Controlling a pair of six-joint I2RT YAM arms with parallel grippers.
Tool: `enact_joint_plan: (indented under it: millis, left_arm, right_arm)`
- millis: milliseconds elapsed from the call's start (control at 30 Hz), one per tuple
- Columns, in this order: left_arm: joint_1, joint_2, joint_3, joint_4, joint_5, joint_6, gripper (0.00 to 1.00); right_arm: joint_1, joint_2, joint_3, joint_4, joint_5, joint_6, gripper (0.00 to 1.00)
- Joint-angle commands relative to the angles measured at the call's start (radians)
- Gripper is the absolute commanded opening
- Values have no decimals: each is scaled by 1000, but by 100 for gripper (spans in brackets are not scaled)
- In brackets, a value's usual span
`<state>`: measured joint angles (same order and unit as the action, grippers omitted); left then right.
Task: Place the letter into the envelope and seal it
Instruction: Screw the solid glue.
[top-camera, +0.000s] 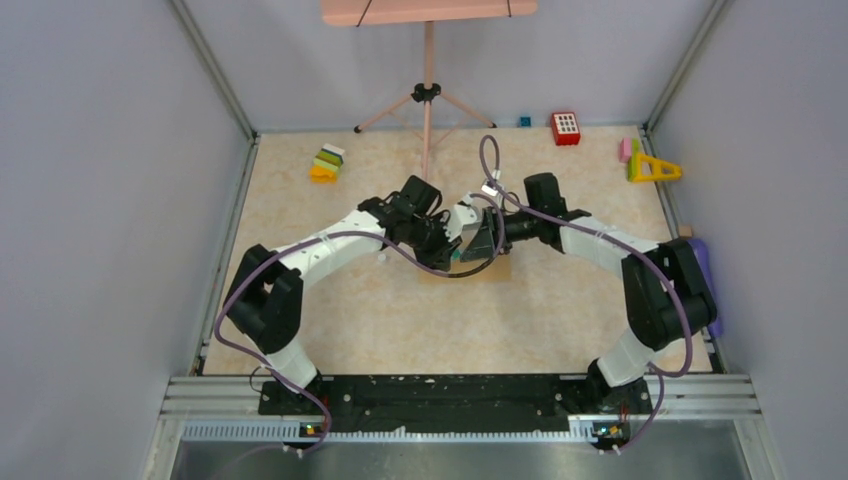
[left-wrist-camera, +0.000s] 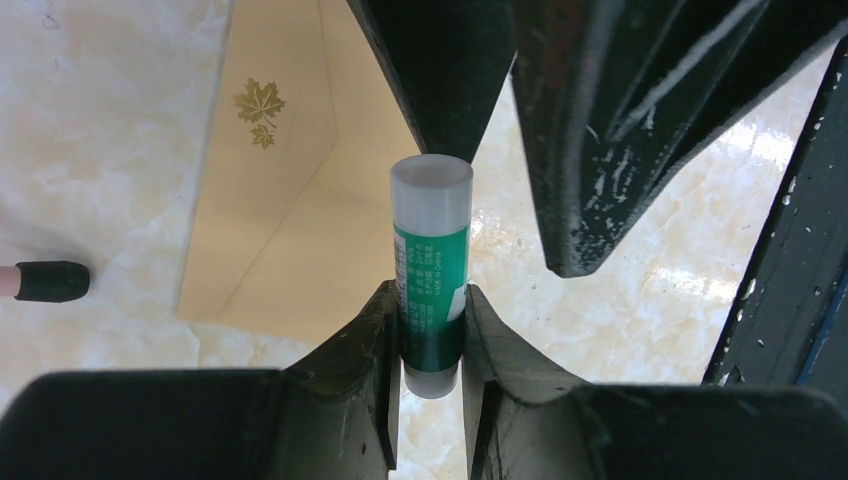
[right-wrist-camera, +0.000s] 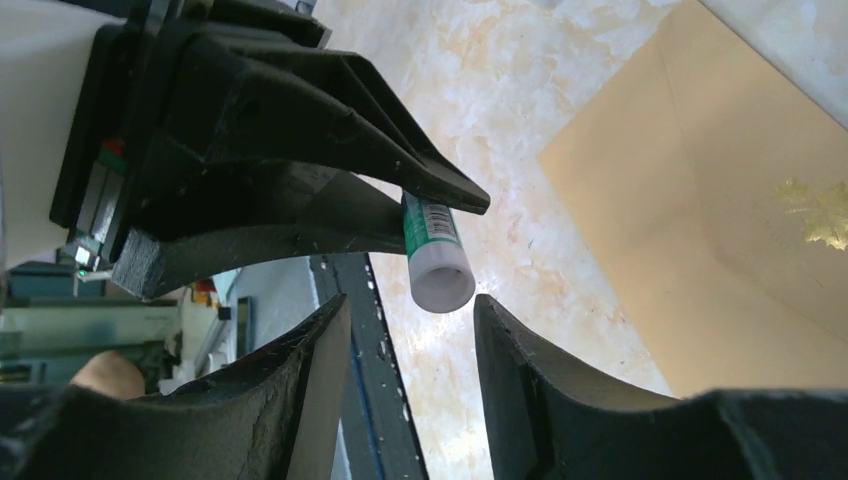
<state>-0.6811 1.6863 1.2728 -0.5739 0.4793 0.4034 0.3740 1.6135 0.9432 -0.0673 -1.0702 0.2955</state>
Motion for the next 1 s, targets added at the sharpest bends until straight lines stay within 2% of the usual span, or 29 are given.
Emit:
enact_joint_plan:
  millis: [0, 400, 633, 800, 967]
  left_arm:
    - [-13, -39, -8, 42, -25, 7, 0]
    - [-35, -34, -8, 36, -43, 23, 0]
    - [-38, -31, -8, 31, -36, 28, 0]
    - [-38, -22, 8, -19, 85, 50, 0]
    - [-34, 1, 46, -117, 261, 100, 0]
  right_arm:
    - [-18, 22, 48, 36, -20, 44, 47]
    - [-25, 45, 54, 47, -25, 62, 38]
    - [-25, 45, 61, 21, -43, 24, 25]
    - [-25, 22, 74, -60, -87, -151, 22]
    - [-24, -49, 48, -107, -150, -419, 22]
